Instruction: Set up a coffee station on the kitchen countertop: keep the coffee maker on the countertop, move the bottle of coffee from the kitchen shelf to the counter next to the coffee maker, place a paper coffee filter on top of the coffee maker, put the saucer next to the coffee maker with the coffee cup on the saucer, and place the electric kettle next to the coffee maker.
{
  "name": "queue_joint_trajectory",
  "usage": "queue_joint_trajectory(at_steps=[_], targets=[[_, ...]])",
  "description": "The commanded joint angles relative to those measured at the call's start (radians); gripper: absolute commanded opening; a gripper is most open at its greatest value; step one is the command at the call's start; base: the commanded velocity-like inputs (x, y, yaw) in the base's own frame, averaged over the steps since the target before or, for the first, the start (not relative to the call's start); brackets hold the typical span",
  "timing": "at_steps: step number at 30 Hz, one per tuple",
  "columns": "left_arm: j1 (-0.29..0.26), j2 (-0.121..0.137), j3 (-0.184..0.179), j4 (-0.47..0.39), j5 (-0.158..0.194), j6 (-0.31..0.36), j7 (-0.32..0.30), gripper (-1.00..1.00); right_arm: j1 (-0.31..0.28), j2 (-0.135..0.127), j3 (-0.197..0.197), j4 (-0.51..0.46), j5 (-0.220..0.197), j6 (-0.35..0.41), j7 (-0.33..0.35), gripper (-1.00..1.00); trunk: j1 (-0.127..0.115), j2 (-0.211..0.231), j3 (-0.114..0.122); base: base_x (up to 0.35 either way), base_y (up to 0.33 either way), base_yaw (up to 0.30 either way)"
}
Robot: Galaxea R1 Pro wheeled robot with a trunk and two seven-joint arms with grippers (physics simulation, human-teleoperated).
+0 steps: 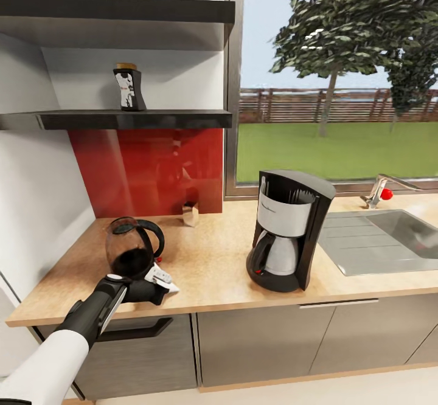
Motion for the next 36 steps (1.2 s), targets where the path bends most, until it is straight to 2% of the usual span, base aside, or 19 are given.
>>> queue_joint_trajectory(at_steps=[1, 5, 9, 12, 15, 19, 21, 24, 30, 34, 36], targets=[[-0.001, 0.0, -0.002, -0.003, -0.009, 0.001, -0.006, -1.0, -0.001, 0.0, 0.001, 0.0, 0.0, -0.003, -0.001, 1.0, 0.001, -0.002, -0.002, 0.0, 0.0, 0.0], [-0.006, -0.002, -0.003, -0.011, -0.008, 0.005, -0.009, -1.0, -0.001, 0.0, 0.001, 0.0, 0.0, -0.003, -0.001, 1.0, 0.001, -0.002, -0.002, 0.0, 0.0, 0.0], [-0.018, -0.02, -0.004, -0.014, -0.008, 0.017, -0.034, -1.0, -0.001, 0.0, 0.0, 0.0, 0.0, -0.003, -0.001, 1.0, 0.001, -0.002, -0.002, 0.0, 0.0, 0.0], [-0.049, -0.04, -0.004, -0.015, -0.01, 0.037, -0.04, -1.0, -0.001, 0.0, 0.0, 0.0, 0.0, -0.003, -0.001, 1.0, 0.001, -0.002, -0.002, 0.0, 0.0, 0.0], [-0.086, -0.069, -0.005, -0.016, -0.013, 0.096, -0.042, -1.0, -0.001, 0.0, 0.0, -0.001, 0.0, -0.003, -0.001, 1.0, 0.001, -0.002, -0.002, 0.0, 0.0, 0.0], [-0.138, -0.111, -0.006, -0.015, -0.015, 0.125, -0.041, -1.0, -0.001, 0.0, -0.001, -0.001, 0.0, -0.003, -0.001, 1.0, 0.001, -0.002, -0.002, 0.0, 0.0, 0.0], [-0.162, -0.122, -0.006, -0.015, -0.016, 0.144, -0.041, -1.0, -0.001, 0.0, -0.001, -0.001, 0.0, -0.003, -0.001, 1.0, 0.001, -0.002, -0.002, 0.0, 0.0, 0.0], [-0.255, -0.144, -0.005, -0.015, -0.016, 0.238, -0.04, -1.0, -0.001, 0.0, -0.001, -0.001, 0.0, -0.003, -0.001, 1.0, 0.001, -0.002, -0.002, 0.0, 0.0, 0.0], [-0.389, -0.197, -0.005, -0.011, -0.023, 0.305, -0.036, -1.0, -0.001, 0.001, -0.001, -0.001, 0.0, -0.004, -0.001, 1.0, 0.001, -0.002, -0.002, 0.0, 0.0, 0.0], [-0.475, -0.209, -0.004, -0.013, -0.03, 0.433, -0.035, -1.0, -0.001, 0.001, -0.001, -0.001, 0.0, -0.004, -0.001, 1.0, 0.001, -0.002, -0.002, 0.0, 0.0, 0.0], [-0.518, -0.21, -0.004, -0.013, -0.031, 0.469, -0.033, -1.0, -0.001, 0.001, -0.001, -0.001, 0.0, -0.005, -0.001, 1.0, 0.001, -0.002, -0.002, 0.0, 0.0, 0.0]])
